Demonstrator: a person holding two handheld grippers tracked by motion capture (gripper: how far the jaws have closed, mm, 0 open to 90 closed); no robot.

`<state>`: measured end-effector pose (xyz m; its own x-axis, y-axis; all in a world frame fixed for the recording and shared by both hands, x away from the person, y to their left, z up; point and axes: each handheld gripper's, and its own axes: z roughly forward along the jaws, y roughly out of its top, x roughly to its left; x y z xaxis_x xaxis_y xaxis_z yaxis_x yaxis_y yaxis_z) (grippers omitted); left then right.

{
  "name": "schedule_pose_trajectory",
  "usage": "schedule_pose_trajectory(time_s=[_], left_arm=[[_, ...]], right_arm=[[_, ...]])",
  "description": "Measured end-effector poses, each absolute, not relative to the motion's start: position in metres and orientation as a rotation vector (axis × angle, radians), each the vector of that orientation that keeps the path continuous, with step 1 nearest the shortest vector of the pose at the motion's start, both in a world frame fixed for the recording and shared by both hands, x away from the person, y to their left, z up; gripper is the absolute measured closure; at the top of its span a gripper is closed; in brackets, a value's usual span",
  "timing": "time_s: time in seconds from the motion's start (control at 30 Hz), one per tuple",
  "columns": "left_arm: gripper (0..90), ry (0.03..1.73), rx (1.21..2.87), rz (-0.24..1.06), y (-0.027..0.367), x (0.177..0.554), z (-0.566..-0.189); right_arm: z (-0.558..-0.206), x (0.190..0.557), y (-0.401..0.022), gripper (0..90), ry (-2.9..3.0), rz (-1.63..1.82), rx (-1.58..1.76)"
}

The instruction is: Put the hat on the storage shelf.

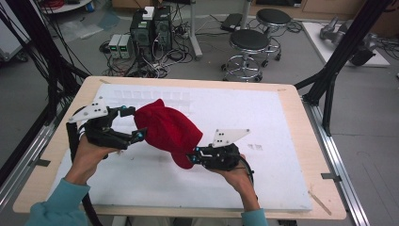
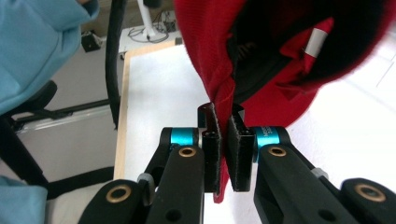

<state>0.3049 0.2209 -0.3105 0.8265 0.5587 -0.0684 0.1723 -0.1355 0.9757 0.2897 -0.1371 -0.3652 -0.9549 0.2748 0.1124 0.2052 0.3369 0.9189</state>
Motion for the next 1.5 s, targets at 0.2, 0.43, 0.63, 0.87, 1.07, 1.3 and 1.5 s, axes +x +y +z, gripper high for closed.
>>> schedule_pose_trajectory(time_s=[0.2, 0.43, 0.63, 0.87, 1.07, 1.3, 1.5], left_arm=[[9.7, 0.610, 1.668, 0.395, 0.240, 0.302, -0.316], [9.7, 0.602, 1.697, 0.435, 0.250, 0.297, -0.325], [9.7, 0.637, 1.701, 0.470, 0.264, 0.290, -0.349], [9.7, 0.682, 1.702, 0.494, 0.277, 0.282, -0.375], [9.8, 0.706, 1.740, 0.507, 0.285, 0.276, -0.397], [10.0, 0.733, 1.758, 0.500, 0.292, 0.272, -0.413], [10.0, 0.766, 1.744, 0.491, 0.298, 0.268, -0.424]], right_arm=[[-0.358, 0.292, -0.140, 86.0, 2.418, 1.785, 0.497], [-0.351, 0.293, -0.139, 85.9, 2.303, 1.804, 0.546], [-0.336, 0.297, -0.138, 85.9, 2.138, 1.813, 0.606], [-0.325, 0.305, -0.132, 85.9, 2.047, 1.790, 0.652], [-0.322, 0.319, -0.124, 85.9, 1.972, 1.755, 0.695], [-0.326, 0.347, -0.115, 85.9, 1.936, 1.695, 0.750], [-0.328, 0.375, -0.104, 85.9, 1.924, 1.669, 0.777]])
